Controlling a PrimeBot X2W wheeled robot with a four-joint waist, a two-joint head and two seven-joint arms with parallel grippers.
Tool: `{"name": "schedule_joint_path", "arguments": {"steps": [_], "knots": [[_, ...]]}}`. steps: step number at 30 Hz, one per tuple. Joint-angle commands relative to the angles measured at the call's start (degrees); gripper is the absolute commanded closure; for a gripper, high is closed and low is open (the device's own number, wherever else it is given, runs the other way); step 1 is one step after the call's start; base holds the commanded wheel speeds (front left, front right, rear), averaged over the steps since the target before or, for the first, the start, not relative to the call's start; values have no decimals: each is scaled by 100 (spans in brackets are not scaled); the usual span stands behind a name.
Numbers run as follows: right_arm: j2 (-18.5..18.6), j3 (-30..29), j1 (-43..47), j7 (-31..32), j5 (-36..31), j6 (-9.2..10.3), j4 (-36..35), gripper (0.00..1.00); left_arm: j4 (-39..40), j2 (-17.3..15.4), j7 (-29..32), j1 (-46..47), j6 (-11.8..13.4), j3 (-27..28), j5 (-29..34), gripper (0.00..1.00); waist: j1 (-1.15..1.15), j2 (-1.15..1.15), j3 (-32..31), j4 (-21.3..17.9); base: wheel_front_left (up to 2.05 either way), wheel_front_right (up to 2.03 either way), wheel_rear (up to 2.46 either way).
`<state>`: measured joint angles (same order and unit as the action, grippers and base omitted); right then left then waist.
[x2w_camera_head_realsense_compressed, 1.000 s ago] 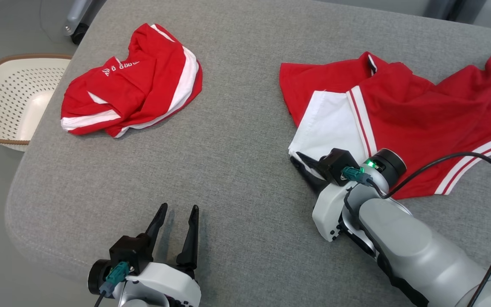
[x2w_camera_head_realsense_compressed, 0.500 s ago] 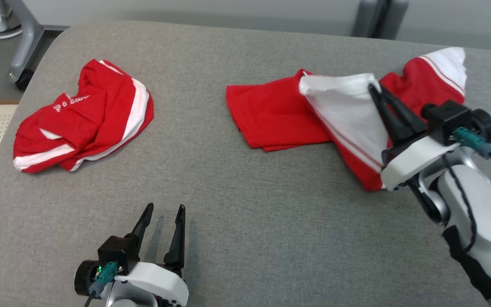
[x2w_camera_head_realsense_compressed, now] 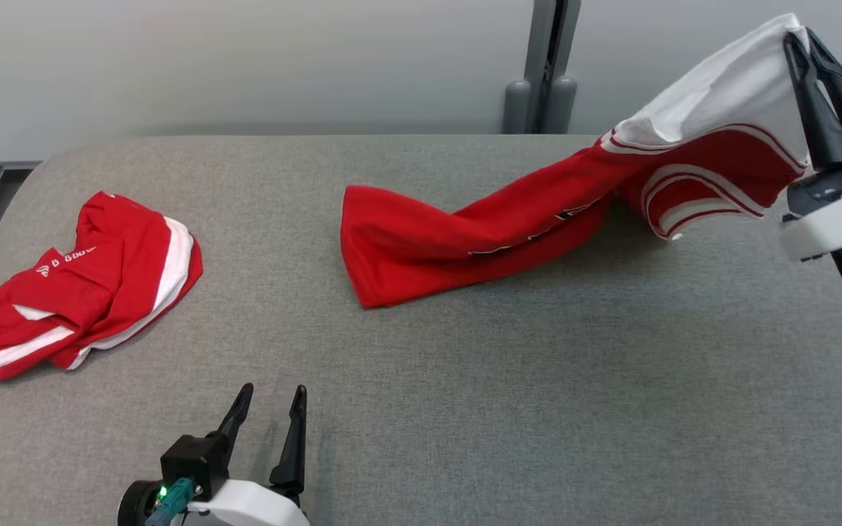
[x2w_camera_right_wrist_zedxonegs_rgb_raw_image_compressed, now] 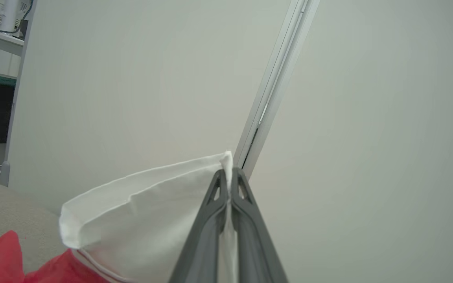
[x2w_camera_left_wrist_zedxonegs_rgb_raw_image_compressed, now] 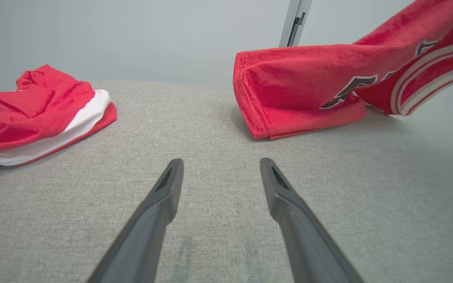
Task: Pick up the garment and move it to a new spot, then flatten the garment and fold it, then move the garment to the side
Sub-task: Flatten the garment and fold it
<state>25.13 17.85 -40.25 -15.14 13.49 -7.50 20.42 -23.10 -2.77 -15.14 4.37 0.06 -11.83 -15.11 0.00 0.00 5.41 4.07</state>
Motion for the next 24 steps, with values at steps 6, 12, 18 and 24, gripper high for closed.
{"name": "schedule_joint_path", "arguments": {"steps": [6,12,18,24], "knots": [[232,-287,1090,0,96,2,-414,100,-10,-22,-1,-109,-38,49,56,0,0,0,-106,-238,0,0,0],[177,-616,2473,0,195,2,-245,100,-33,-23,-1,-23,-58,36,62,0,0,0,-18,-298,0,0,0],[-254,-613,3298,2,344,2,494,0,-62,-22,-1,15,-79,69,78,0,0,0,10,-331,0,0,0],[-587,-679,3213,2,369,2,769,0,-42,-22,-1,157,-63,47,62,0,0,0,149,-407,0,0,0]]}}
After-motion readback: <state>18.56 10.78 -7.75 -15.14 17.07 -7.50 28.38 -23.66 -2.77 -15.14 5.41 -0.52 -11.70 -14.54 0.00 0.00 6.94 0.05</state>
